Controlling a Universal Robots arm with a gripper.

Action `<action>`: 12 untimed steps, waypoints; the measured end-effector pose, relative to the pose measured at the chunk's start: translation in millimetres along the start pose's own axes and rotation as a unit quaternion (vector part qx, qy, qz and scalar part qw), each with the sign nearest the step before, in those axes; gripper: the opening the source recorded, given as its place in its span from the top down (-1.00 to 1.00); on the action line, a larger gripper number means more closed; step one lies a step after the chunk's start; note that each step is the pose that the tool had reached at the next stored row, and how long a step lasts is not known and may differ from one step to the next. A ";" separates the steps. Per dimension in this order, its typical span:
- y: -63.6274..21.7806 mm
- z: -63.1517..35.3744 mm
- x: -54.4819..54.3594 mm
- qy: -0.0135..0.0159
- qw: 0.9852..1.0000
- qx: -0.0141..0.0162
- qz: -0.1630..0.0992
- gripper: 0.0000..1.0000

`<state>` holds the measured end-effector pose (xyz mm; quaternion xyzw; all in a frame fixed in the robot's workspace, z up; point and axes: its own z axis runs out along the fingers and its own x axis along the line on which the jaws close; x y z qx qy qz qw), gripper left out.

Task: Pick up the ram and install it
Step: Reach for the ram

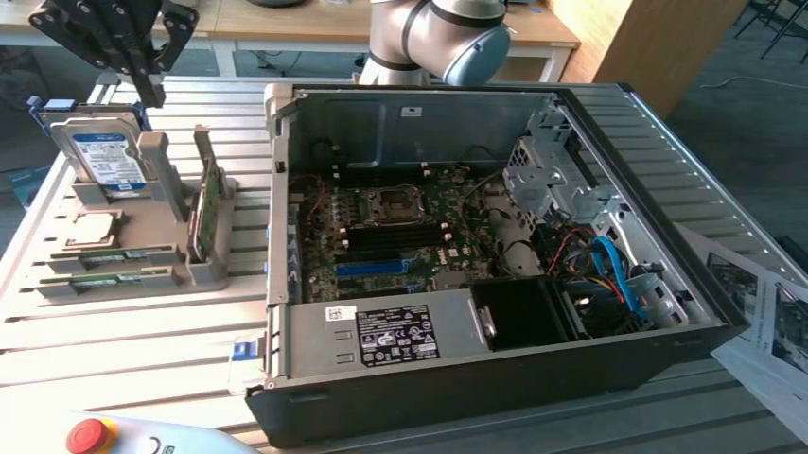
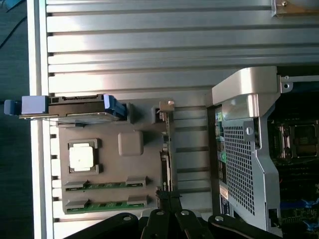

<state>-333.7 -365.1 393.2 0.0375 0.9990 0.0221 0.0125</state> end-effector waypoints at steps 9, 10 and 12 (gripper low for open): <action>2.2 -0.4 19.8 0.000 1.000 0.000 0.000 0.80; 2.6 -0.4 22.1 0.000 1.000 0.000 0.000 0.80; 3.2 -0.5 26.6 0.000 1.000 0.000 0.000 0.80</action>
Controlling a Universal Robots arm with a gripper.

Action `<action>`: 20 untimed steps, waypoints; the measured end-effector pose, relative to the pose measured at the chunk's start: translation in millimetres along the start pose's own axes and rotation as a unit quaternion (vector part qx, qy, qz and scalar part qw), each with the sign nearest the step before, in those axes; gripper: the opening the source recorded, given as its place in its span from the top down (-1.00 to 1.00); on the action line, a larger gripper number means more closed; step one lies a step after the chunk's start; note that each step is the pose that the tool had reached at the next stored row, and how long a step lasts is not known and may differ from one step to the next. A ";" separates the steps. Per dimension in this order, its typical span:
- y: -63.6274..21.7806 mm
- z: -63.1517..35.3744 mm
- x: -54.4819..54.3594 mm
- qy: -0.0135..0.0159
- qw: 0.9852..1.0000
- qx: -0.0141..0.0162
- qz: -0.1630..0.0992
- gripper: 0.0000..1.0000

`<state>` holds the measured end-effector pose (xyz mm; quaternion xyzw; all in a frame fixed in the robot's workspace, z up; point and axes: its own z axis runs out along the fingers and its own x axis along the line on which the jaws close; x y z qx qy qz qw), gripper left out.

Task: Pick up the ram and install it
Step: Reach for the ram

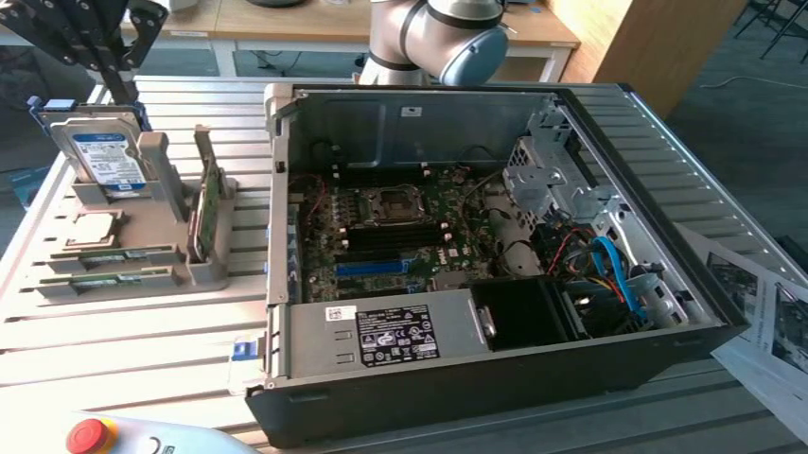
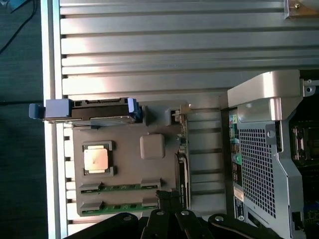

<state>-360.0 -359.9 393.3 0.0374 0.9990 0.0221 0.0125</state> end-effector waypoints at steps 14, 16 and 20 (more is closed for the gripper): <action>3.8 -0.5 32.1 0.000 1.000 0.000 0.000 0.80; 4.2 -0.6 36.2 0.000 1.000 0.000 0.000 0.80; 4.6 -0.8 43.7 0.000 1.000 0.000 0.000 0.80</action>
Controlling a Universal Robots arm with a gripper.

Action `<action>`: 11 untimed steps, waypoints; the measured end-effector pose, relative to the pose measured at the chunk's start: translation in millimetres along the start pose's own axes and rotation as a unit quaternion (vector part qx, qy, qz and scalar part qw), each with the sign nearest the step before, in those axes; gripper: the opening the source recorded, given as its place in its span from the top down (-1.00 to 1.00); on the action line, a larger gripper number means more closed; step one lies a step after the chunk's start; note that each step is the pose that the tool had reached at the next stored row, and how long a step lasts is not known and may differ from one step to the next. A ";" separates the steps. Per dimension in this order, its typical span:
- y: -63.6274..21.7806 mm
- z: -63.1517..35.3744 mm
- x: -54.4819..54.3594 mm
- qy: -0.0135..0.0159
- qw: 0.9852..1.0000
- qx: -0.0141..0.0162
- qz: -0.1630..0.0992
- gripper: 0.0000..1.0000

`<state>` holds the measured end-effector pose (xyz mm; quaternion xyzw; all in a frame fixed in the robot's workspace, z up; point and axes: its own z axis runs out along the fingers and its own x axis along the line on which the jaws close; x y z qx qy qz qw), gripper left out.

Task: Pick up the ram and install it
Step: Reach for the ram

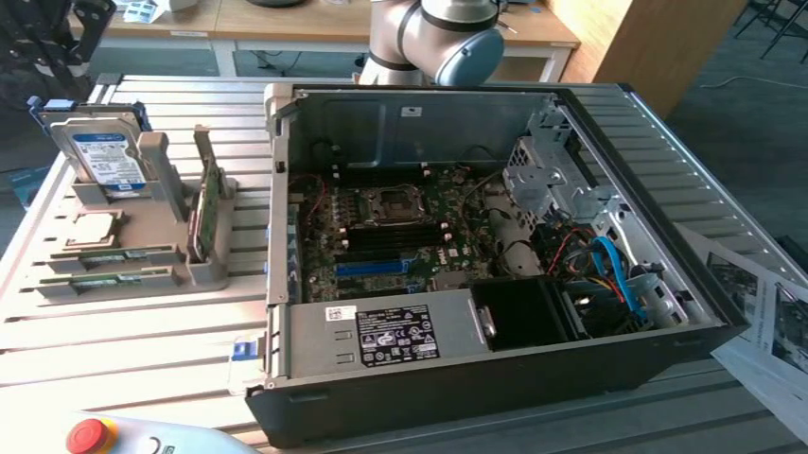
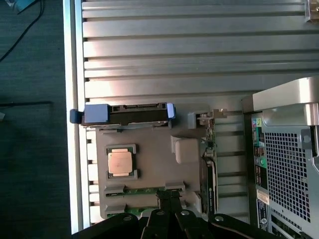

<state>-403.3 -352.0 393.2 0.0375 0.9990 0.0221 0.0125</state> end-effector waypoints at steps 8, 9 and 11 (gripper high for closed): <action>-0.1 -0.2 8.1 0.000 1.000 0.000 0.000 0.80; -0.1 -0.2 8.1 0.000 1.000 0.000 0.000 0.80; -0.1 -0.2 8.1 0.000 1.000 0.000 0.000 0.80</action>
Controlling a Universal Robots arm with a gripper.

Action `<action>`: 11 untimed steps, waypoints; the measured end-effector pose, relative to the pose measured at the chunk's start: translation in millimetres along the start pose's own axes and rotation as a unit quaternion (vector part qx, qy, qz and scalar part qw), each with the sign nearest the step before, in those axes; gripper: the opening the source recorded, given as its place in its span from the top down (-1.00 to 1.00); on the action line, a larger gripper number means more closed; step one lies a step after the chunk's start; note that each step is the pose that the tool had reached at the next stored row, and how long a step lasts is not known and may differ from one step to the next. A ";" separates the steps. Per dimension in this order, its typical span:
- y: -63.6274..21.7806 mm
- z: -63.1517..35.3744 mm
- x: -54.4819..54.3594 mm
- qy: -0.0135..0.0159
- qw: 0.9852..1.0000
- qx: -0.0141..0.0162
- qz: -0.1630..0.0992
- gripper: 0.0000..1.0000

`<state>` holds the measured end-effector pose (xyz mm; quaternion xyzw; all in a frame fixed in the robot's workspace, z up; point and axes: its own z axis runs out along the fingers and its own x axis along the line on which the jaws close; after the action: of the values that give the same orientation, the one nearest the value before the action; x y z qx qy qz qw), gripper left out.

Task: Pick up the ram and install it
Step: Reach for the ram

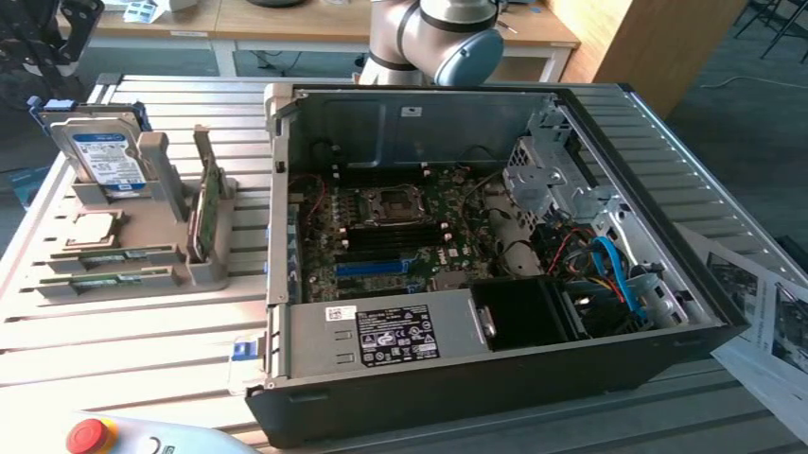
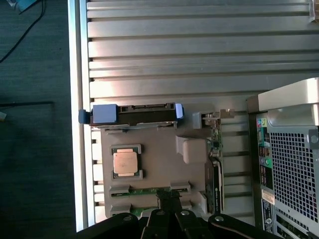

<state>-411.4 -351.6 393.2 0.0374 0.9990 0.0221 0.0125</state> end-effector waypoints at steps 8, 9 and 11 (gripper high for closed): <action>-4.7 -0.1 0.4 0.000 1.000 0.000 0.000 0.80; -5.9 -0.2 0.5 0.000 1.000 0.000 0.000 0.80; -8.8 -0.4 0.4 0.000 1.000 0.000 0.000 0.80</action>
<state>-412.5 -360.3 393.2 0.0374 0.9990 0.0220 0.0123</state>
